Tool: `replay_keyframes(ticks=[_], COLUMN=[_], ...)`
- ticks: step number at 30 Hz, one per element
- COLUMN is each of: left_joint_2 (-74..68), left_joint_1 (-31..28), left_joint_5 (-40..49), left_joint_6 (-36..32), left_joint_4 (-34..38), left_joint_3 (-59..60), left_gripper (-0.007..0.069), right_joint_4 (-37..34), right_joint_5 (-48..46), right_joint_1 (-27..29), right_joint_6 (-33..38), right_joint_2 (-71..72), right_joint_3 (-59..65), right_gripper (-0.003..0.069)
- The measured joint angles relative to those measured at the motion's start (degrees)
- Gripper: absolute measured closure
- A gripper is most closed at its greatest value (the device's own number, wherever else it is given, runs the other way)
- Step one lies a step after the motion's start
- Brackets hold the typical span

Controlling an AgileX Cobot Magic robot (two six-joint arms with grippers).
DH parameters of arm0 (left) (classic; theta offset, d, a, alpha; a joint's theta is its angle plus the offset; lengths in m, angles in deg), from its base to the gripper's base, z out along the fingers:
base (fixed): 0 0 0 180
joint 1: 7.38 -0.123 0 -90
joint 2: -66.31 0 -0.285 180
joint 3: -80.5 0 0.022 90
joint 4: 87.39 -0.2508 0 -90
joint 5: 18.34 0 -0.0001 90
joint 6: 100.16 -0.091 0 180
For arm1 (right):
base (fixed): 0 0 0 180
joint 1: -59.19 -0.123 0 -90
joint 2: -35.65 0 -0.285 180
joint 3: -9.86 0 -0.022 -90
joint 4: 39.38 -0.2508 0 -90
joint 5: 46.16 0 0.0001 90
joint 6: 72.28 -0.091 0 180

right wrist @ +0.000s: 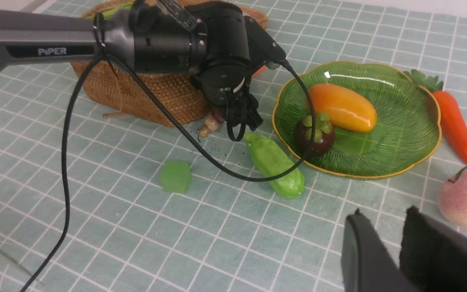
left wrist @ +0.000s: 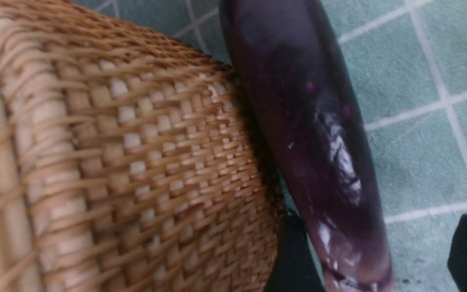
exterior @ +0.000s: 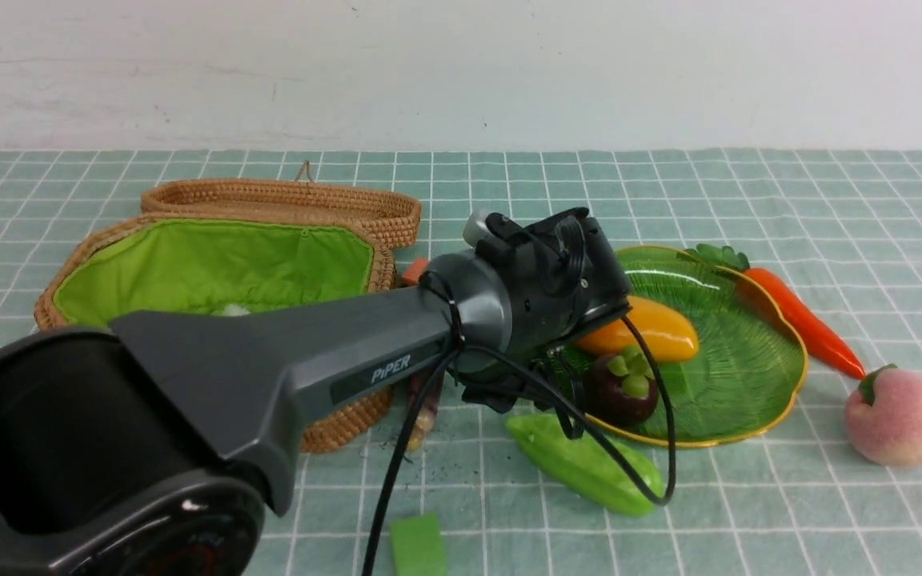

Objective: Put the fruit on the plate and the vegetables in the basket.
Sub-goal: Use the left arm to grab an eggplant and put it into the left basket

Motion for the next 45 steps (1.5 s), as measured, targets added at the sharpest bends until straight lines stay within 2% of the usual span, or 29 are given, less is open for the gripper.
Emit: replay_keyframes(ticks=[12, 33, 45], left_joint_2=[-2.37, -2.41, -2.53], left_joint_1=[0.00, -0.76, -1.45], left_joint_5=[-0.59, -2.54, -2.80], left_joint_6=[0.65, 6.42, 6.42], left_joint_4=[-1.33, -3.48, -2.91], left_joint_3=[0.00, 0.00, 0.00], left_gripper=[0.0144, 0.0149, 0.0254], right_joint_4=[-0.21, -0.38, -0.38], right_joint_5=[-0.42, -1.72, -1.21], right_joint_1=[0.00, 0.00, 0.00], right_joint_6=[1.41, 1.64, 2.97], right_joint_2=[0.00, 0.00, 0.00], right_joint_3=[0.00, 0.00, 0.00], right_gripper=[0.0501, 0.0498, 0.0498])
